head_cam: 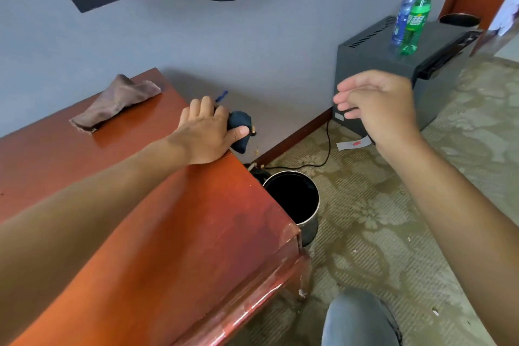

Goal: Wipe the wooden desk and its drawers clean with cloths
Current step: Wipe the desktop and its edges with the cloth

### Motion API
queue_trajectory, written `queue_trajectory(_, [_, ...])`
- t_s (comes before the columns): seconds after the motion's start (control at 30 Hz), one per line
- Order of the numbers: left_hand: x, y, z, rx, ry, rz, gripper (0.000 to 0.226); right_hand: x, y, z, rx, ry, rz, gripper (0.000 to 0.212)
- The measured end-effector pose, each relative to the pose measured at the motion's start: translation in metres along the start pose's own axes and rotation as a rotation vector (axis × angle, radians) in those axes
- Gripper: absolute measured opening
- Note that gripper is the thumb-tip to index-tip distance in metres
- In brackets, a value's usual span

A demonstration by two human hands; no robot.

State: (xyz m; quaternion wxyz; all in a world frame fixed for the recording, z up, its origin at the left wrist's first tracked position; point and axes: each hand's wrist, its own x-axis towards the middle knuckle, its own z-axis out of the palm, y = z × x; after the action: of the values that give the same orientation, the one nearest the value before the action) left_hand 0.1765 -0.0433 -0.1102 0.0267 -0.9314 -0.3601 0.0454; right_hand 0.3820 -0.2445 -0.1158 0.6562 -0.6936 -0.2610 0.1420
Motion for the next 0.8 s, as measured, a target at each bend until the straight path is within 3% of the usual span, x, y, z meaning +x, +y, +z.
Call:
queue_trajectory(0.1, [0.026,0.016,-0.008,-0.006,-0.084,0.110,0.058,-0.003,-0.003,-0.022,-0.029,0.040,-0.010,0.029])
queue_trajectory(0.3, [0.028,-0.001,-0.028,-0.145,0.108,0.219,0.051,-0.015,-0.014,-0.043,-0.063,0.093,-0.002,0.029])
queue_trajectory(0.4, [0.005,-0.030,-0.043,-0.158,0.227,0.227,0.052,-0.026,-0.032,-0.027,-0.077,0.009,-0.022,0.030])
queue_trajectory(0.53, [-0.055,-0.084,-0.061,-0.110,0.358,0.109,0.043,-0.042,-0.064,-0.004,-0.171,-0.178,-0.107,0.029])
queue_trajectory(0.67, [-0.138,-0.156,-0.049,-0.025,0.078,-0.114,0.043,-0.060,-0.085,0.020,-0.227,-0.293,-0.150,0.029])
queue_trajectory(0.73, [-0.181,-0.178,-0.022,0.028,-0.048,-0.194,0.062,-0.068,-0.089,0.037,-0.232,-0.339,-0.132,0.029])
queue_trajectory(0.8, [-0.214,-0.185,0.007,-0.036,-0.060,-0.209,0.086,-0.077,-0.092,0.060,-0.264,-0.416,-0.111,0.029])
